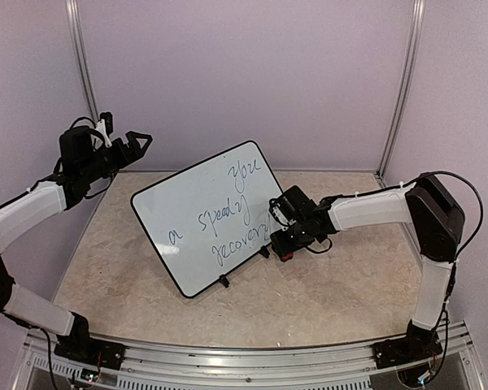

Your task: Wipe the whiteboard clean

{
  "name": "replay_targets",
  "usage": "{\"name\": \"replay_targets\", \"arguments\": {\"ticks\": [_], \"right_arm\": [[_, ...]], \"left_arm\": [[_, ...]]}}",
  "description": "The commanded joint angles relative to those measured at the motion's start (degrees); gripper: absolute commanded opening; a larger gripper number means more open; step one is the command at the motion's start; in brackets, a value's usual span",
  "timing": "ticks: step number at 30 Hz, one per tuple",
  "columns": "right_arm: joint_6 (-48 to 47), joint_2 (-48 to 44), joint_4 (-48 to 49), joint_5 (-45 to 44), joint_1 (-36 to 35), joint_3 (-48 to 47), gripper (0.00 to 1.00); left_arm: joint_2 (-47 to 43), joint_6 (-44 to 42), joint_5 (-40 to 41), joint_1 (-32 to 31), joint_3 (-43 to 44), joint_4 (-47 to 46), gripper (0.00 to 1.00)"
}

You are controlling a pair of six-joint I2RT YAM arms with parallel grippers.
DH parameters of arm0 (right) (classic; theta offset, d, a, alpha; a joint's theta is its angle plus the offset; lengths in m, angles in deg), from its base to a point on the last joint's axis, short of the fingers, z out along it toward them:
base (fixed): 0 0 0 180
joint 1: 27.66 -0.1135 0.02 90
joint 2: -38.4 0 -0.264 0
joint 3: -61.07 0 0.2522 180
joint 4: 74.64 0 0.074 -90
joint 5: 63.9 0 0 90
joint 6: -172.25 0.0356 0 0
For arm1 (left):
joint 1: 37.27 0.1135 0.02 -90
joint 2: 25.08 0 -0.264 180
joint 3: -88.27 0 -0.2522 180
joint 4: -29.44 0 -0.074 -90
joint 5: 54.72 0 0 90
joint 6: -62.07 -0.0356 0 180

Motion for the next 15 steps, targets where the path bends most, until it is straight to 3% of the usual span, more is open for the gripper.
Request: {"name": "replay_targets", "arguments": {"ticks": [1,8,15], "right_arm": [[-0.82,1.48,1.1,0.62,0.78,0.8,0.57],[-0.81,1.49,1.91,0.88,0.85,1.3,0.43],[-1.27,1.78,2.02,1.24,0.85,1.21,0.45]], "left_arm": [[-0.2,0.07,-0.48,0.34,-0.88,-1.65,0.99],[-0.12,0.16,-0.58,0.34,-0.86,-1.73,0.99],[-0.2,0.06,-0.57,0.34,-0.88,-1.72,0.99]]}}
